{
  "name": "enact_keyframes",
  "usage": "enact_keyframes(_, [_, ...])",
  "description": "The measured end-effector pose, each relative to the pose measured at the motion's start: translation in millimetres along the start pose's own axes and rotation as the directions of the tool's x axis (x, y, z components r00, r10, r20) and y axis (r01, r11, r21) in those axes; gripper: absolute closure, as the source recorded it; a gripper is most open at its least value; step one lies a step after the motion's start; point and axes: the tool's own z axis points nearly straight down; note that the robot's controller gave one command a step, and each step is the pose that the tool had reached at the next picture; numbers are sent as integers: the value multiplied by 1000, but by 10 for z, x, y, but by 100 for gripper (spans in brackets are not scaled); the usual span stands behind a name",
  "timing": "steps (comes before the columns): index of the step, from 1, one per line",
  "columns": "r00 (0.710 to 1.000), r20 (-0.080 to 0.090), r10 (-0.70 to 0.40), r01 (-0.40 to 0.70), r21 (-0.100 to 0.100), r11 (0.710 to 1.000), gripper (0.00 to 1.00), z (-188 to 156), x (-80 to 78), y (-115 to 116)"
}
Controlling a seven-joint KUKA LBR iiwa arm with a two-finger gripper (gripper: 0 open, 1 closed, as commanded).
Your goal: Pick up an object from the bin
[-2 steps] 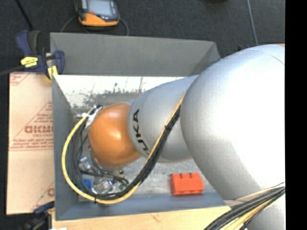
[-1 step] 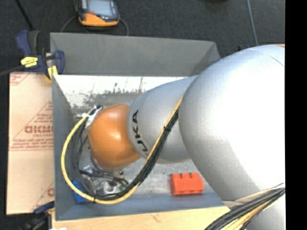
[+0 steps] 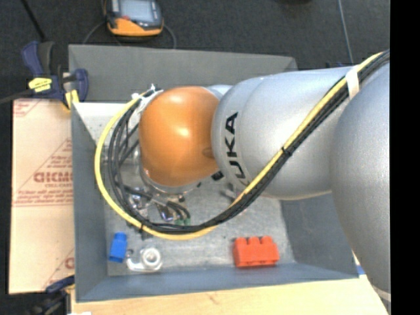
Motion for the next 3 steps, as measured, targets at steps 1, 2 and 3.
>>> enact_keyframes(1, [1000,-8,1,-1,0,1000,0,41,18,2])
enact_keyframes(2, [999,-15,-35,35,1,999,0,1259,50,-74])
enact_keyframes(3, [966,-7,-257,257,1,966,0,1364,100,116])
